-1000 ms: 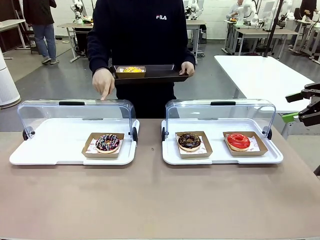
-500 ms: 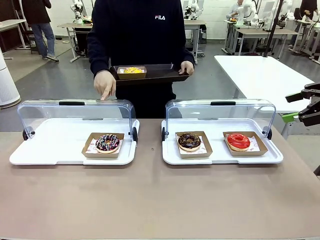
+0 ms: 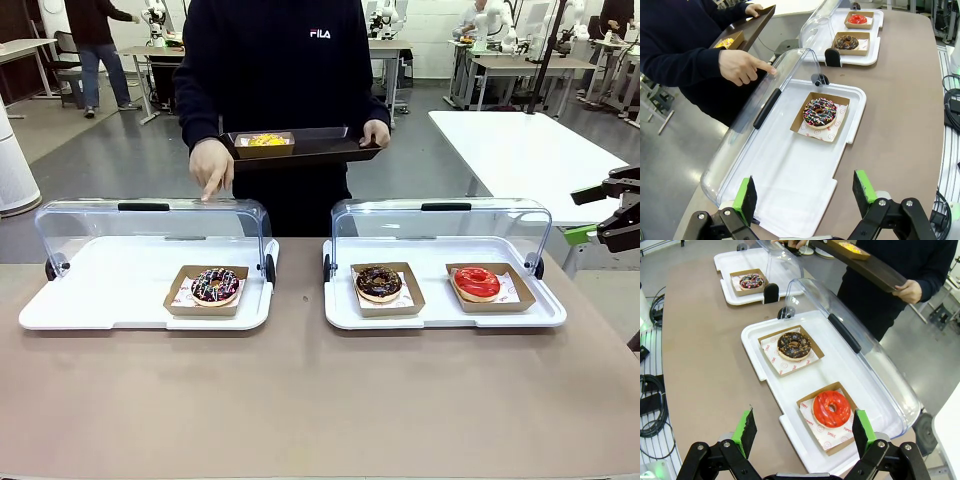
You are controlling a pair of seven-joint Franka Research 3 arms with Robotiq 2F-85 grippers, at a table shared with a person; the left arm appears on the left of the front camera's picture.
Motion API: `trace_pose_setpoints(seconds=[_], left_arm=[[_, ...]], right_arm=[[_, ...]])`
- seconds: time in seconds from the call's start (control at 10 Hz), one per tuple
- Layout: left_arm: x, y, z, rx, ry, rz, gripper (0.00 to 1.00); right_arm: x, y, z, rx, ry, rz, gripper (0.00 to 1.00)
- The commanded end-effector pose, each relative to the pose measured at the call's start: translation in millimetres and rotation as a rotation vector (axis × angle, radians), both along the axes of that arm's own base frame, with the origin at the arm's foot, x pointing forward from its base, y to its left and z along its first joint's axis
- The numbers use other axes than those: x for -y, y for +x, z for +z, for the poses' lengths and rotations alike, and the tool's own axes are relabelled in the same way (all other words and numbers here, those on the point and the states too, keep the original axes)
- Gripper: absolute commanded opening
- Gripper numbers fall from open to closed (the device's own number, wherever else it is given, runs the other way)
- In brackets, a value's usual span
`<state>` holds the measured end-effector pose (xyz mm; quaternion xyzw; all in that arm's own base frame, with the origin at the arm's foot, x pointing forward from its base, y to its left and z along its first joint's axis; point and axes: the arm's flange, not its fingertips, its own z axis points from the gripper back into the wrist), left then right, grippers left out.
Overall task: Provide the desired donut to the person.
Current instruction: Pick up and lift the Paper togo box containing the Donut pointed at by the person.
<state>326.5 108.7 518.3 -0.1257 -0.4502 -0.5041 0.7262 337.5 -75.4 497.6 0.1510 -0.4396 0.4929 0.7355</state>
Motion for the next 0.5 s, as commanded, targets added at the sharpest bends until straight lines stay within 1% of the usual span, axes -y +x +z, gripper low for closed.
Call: trace_pose_setpoints(seconds=[0.0, 0.4], left_arm=[[-0.8, 0.0, 1.0, 0.006, -0.001, 0.004, 1.00], [-0.8, 0.0, 1.0, 0.006, -0.001, 0.004, 1.00]], right_arm=[[-0.7, 3.7, -2.3, 0.019, 0.029, 0.015, 1.00], [-0.7, 3.7, -2.3, 0.019, 0.029, 0.015, 1.00]])
